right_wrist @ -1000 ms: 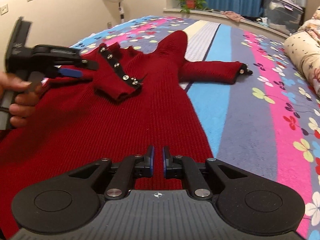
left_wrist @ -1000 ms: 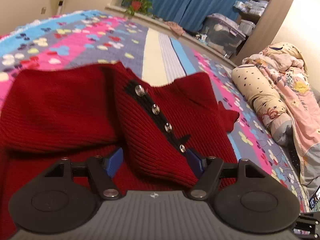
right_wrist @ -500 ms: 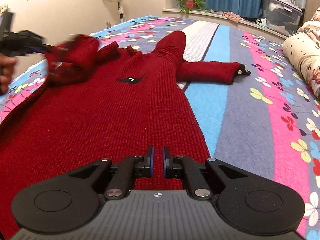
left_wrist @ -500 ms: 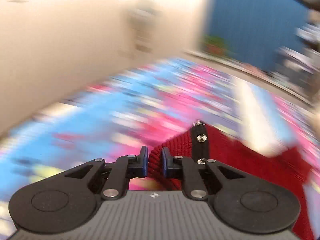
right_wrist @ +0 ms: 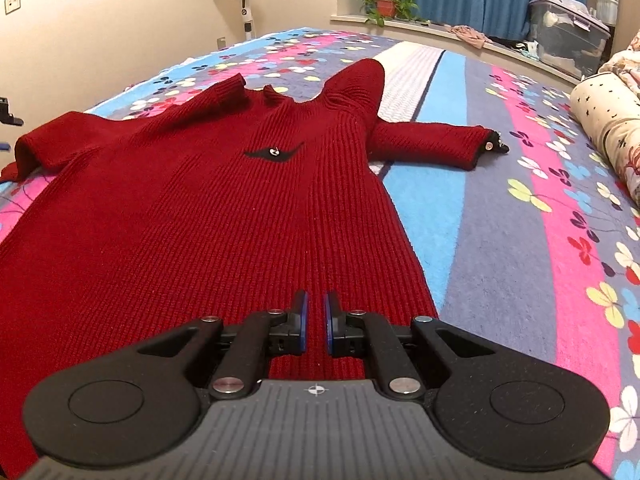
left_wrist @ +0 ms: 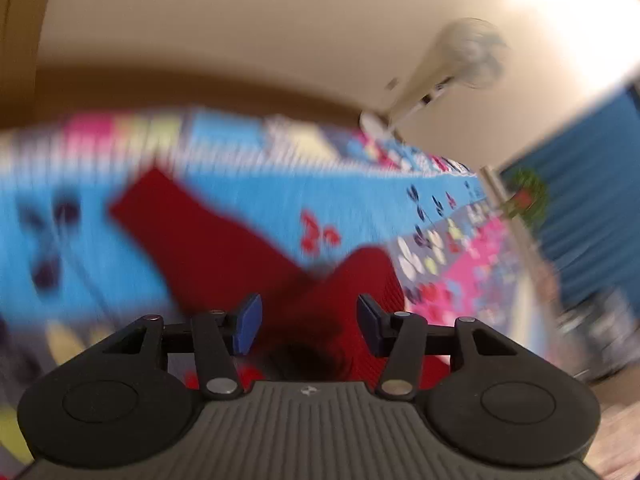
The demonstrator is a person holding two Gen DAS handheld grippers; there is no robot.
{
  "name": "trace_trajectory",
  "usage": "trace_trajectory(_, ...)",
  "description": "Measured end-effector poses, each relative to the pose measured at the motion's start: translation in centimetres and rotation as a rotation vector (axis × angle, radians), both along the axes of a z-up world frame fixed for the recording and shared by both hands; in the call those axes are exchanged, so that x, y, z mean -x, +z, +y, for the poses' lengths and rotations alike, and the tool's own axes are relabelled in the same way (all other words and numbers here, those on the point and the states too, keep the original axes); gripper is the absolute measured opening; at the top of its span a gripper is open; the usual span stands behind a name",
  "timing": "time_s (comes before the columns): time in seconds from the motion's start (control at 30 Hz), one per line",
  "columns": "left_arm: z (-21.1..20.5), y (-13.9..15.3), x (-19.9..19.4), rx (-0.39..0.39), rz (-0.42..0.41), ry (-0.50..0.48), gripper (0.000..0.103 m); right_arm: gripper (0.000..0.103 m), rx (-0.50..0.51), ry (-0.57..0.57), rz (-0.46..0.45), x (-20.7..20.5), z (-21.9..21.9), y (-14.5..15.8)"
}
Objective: Fold small clothes
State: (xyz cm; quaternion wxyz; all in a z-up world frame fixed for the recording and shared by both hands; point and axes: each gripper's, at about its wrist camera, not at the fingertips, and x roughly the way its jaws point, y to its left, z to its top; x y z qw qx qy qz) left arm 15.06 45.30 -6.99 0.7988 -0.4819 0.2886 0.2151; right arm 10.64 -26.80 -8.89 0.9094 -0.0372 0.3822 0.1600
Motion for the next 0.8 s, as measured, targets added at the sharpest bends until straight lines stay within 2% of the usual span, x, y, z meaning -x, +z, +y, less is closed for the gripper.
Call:
trace_trajectory(0.07, 2.4, -2.1, 1.3, 0.157, -0.006, 0.038, 0.065, 0.008, 0.009, 0.002, 0.000, 0.0, 0.1, -0.1)
trace_trajectory(0.1, 3.1, -2.8, 1.7, 0.192, 0.002, 0.073, 0.066, 0.008, 0.011, 0.001, 0.001, 0.0, 0.1, -0.2)
trace_trajectory(0.13, 3.8, -3.1, 2.3, 0.185, 0.027, 0.128, 0.066, 0.008, 0.012, -0.002, 0.003, -0.1, 0.1, -0.3)
trace_trajectory(0.23, 5.1, -2.7, 3.6, 0.049, 0.109, 0.244, 0.066, 0.008, 0.017, -0.005, 0.007, -0.2, 0.1, -0.5)
trace_trajectory(0.3, 5.9, -3.1, 3.4, 0.031, 0.120, 0.244, 0.066, 0.008, 0.023, 0.000, 0.009, -0.2, 0.1, -0.6)
trace_trajectory(0.4, 5.9, -4.6, 1.9, 0.045, 0.099, 0.168, 0.066, 0.008, 0.031, 0.006, 0.010, -0.3, 0.2, -0.8)
trace_trajectory(0.47, 5.4, -4.6, 1.0, -0.029, 0.095, 0.131, 0.065, 0.008, 0.031, 0.007, 0.011, -0.4, 0.4, -0.8)
trace_trajectory(0.5, 5.2, -4.5, 0.4, -0.074, 0.098, 0.105, 0.059, 0.008, 0.032, 0.007, 0.011, -0.4, 0.4, -0.9)
trace_trajectory(0.57, 4.6, -4.4, -0.3, -0.155, 0.133, 0.074, 0.037, 0.008, 0.034, 0.011, 0.015, -0.3, 0.5, -1.0)
trace_trajectory(0.6, 4.3, -4.1, -0.5, -0.194, 0.156, 0.062, 0.010, 0.008, 0.037, 0.014, 0.016, -0.3, 0.6, -1.1)
trace_trajectory(0.67, 4.2, -3.3, -0.4, -0.293, 0.164, 0.084, 0.010, 0.008, 0.044, 0.016, 0.019, -0.3, 0.7, -1.2)
trace_trajectory(0.7, 4.0, -2.3, 0.1, -0.380, 0.168, 0.139, 0.009, 0.008, 0.044, 0.015, 0.020, -0.3, 0.6, -1.2)
trace_trajectory(0.77, 3.0, 0.3, 1.2, -0.625, 0.167, 0.259, 0.010, 0.008, 0.042, 0.012, 0.019, -0.3, 0.6, -1.2)
trace_trajectory(0.8, 2.6, 1.1, 1.4, -0.675, 0.149, 0.284, 0.012, 0.008, 0.042, 0.013, 0.018, -0.3, 0.6, -1.2)
